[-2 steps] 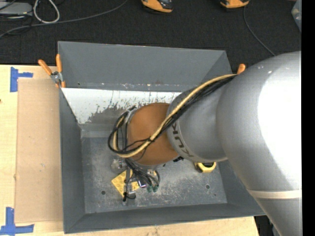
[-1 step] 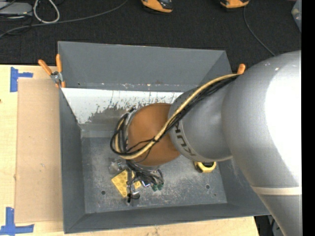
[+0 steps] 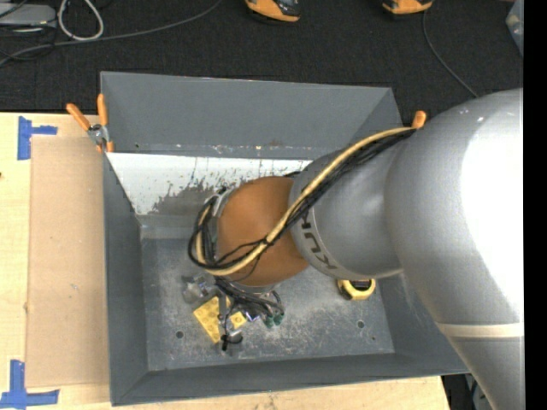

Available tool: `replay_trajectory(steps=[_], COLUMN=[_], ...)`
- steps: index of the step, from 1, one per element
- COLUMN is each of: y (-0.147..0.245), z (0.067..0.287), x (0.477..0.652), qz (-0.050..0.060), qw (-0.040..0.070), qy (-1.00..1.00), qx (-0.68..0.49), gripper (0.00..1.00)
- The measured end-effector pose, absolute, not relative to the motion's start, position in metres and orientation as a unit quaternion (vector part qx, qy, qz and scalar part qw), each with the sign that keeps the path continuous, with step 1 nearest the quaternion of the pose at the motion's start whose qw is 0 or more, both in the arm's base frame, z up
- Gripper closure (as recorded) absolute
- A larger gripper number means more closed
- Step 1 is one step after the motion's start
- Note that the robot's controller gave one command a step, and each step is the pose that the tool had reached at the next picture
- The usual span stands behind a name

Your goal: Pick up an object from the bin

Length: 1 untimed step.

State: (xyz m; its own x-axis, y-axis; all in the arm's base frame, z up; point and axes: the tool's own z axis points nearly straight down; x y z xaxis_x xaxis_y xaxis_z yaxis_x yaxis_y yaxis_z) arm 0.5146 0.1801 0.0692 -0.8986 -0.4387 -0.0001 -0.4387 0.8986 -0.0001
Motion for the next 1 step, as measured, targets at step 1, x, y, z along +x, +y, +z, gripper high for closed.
replay_trajectory(steps=[1], y=[0.1403], z=[0.0703], x=[0.4954], qz=[0.001], qw=[-0.001], qy=[0.977], qx=[-0.215], gripper=[1.00])
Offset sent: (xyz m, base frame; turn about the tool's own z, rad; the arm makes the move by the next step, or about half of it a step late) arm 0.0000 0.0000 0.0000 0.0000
